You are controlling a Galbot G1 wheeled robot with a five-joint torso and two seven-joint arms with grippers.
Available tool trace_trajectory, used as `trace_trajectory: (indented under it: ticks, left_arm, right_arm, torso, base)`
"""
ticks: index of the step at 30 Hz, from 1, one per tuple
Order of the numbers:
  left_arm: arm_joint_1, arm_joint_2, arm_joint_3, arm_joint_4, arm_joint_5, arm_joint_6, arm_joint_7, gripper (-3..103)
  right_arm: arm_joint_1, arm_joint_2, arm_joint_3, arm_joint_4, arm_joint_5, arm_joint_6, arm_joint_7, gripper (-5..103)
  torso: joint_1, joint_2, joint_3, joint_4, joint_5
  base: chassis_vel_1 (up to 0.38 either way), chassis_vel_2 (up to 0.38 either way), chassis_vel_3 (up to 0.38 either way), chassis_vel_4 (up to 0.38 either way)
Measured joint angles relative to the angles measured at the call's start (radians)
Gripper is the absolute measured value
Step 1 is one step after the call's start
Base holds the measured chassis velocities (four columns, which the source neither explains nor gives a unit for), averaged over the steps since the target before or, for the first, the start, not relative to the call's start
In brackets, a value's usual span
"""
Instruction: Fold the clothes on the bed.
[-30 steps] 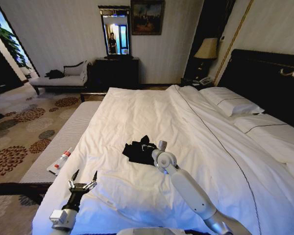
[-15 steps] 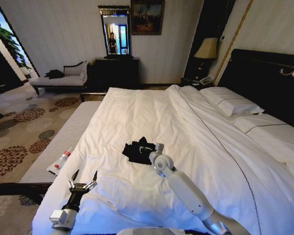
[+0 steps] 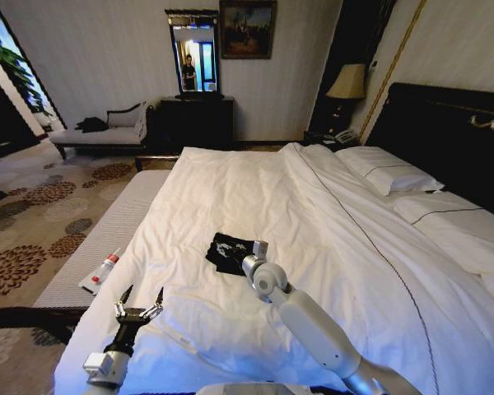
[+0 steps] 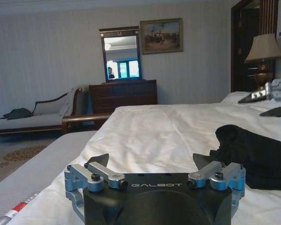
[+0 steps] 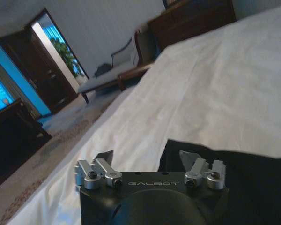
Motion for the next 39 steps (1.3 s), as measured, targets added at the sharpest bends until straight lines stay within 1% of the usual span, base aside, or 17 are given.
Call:
trace_trajectory:
  ticks: [1, 2, 3, 4, 5, 6, 7, 11, 12, 16, 17, 22, 26, 30, 36, 38, 39]
  left_arm:
    - [0.000, 0.000, 0.000, 0.000, 0.000, 0.000, 0.000, 100]
    - [0.000, 0.000, 0.000, 0.000, 0.000, 0.000, 0.000, 100]
    - [0.000, 0.000, 0.000, 0.000, 0.000, 0.000, 0.000, 100]
    - [0.000, 0.000, 0.000, 0.000, 0.000, 0.000, 0.000, 100]
    - [0.000, 0.000, 0.000, 0.000, 0.000, 0.000, 0.000, 100]
    - [0.000, 0.000, 0.000, 0.000, 0.000, 0.000, 0.000, 100]
    - [0.000, 0.000, 0.000, 0.000, 0.000, 0.000, 0.000, 100]
    - [0.000, 0.000, 0.000, 0.000, 0.000, 0.000, 0.000, 100]
    - [0.000, 0.000, 0.000, 0.000, 0.000, 0.000, 0.000, 100]
    - [0.000, 0.000, 0.000, 0.000, 0.000, 0.000, 0.000, 100]
    - [0.000, 0.000, 0.000, 0.000, 0.000, 0.000, 0.000, 100]
    - [0.000, 0.000, 0.000, 0.000, 0.000, 0.000, 0.000, 100]
    - [0.000, 0.000, 0.000, 0.000, 0.000, 0.000, 0.000, 100]
    - [0.000, 0.000, 0.000, 0.000, 0.000, 0.000, 0.000, 100]
    - [0.000, 0.000, 0.000, 0.000, 0.000, 0.000, 0.000, 100]
    - [0.000, 0.000, 0.000, 0.000, 0.000, 0.000, 0.000, 100]
    - [0.000, 0.000, 0.000, 0.000, 0.000, 0.000, 0.000, 100]
  right_arm:
    - [-0.004, 0.001, 0.007, -0.004, -0.016, 0.020, -0.006, 87]
    - [-0.007, 0.004, 0.016, -0.020, -0.042, 0.050, -0.011, 87]
    - [-0.010, 0.006, 0.026, -0.042, -0.069, 0.077, -0.014, 92]
    - [-0.011, 0.007, 0.030, -0.053, -0.080, 0.088, -0.015, 92]
    - [-0.012, 0.012, 0.039, -0.107, -0.136, 0.139, -0.023, 99]
    - [-0.012, 0.012, 0.039, -0.107, -0.136, 0.139, -0.023, 99]
    - [-0.011, 0.018, 0.044, -0.148, -0.186, 0.171, -0.030, 100]
    - [0.018, 0.057, 0.050, -0.302, -0.350, 0.252, -0.056, 100]
    - [0.018, 0.057, 0.050, -0.302, -0.350, 0.252, -0.056, 100]
    - [0.061, 0.112, 0.043, -0.430, -0.439, 0.298, -0.071, 100]
    - [0.061, 0.112, 0.043, -0.430, -0.439, 0.298, -0.071, 100]
    - [0.093, 0.163, 0.005, -0.512, -0.492, 0.317, -0.086, 100]
    - [0.098, 0.178, -0.022, -0.535, -0.508, 0.321, -0.089, 100]
    - [0.098, 0.178, -0.048, -0.555, -0.522, 0.328, -0.094, 100]
    - [0.094, 0.151, -0.029, -0.504, -0.489, 0.328, -0.079, 100]
    - [0.078, 0.102, 0.019, -0.437, -0.466, 0.335, -0.064, 100]
    - [0.078, 0.102, 0.019, -0.437, -0.466, 0.335, -0.064, 100]
  torso:
    - [0.000, 0.000, 0.000, -0.0001, 0.0000]
    - [0.000, 0.000, 0.000, 0.0000, 0.0000]
    - [0.000, 0.000, 0.000, -0.0001, 0.0000]
    - [0.000, 0.000, 0.000, 0.0000, 0.0000]
    - [0.000, 0.000, 0.000, -0.0001, 0.0000]
    - [0.000, 0.000, 0.000, -0.0001, 0.0000]
    - [0.000, 0.000, 0.000, -0.0002, 0.0000]
    - [0.000, 0.000, 0.000, -0.0001, 0.0000]
    - [0.000, 0.000, 0.000, -0.0001, 0.0000]
    - [0.000, 0.000, 0.000, 0.0000, -0.0001]
    - [0.000, 0.000, 0.000, 0.0000, -0.0001]
    - [0.000, 0.000, 0.000, 0.0001, -0.0001]
    - [0.000, 0.000, 0.000, 0.0001, -0.0001]
    - [0.000, 0.000, 0.000, 0.0000, 0.0000]
    - [0.000, 0.000, 0.000, 0.0002, 0.0000]
    - [0.000, 0.000, 0.000, 0.0001, 0.0003]
    - [0.000, 0.000, 0.000, 0.0001, 0.0003]
  base:
    - [0.000, 0.000, 0.000, 0.000]
    - [0.000, 0.000, 0.000, 0.000]
    - [0.000, 0.000, 0.000, 0.000]
    - [0.000, 0.000, 0.000, 0.000]
    - [0.000, 0.000, 0.000, 0.000]
    - [0.000, 0.000, 0.000, 0.000]
    - [0.000, 0.000, 0.000, 0.000]
    - [0.000, 0.000, 0.000, 0.000]
    - [0.000, 0.000, 0.000, 0.000]
    - [0.000, 0.000, 0.000, 0.000]
    - [0.000, 0.000, 0.000, 0.000]
    - [0.000, 0.000, 0.000, 0.000]
    - [0.000, 0.000, 0.000, 0.000]
    - [0.000, 0.000, 0.000, 0.000]
    - [0.000, 0.000, 0.000, 0.000]
    - [0.000, 0.000, 0.000, 0.000]
    - [0.000, 0.000, 0.000, 0.000]
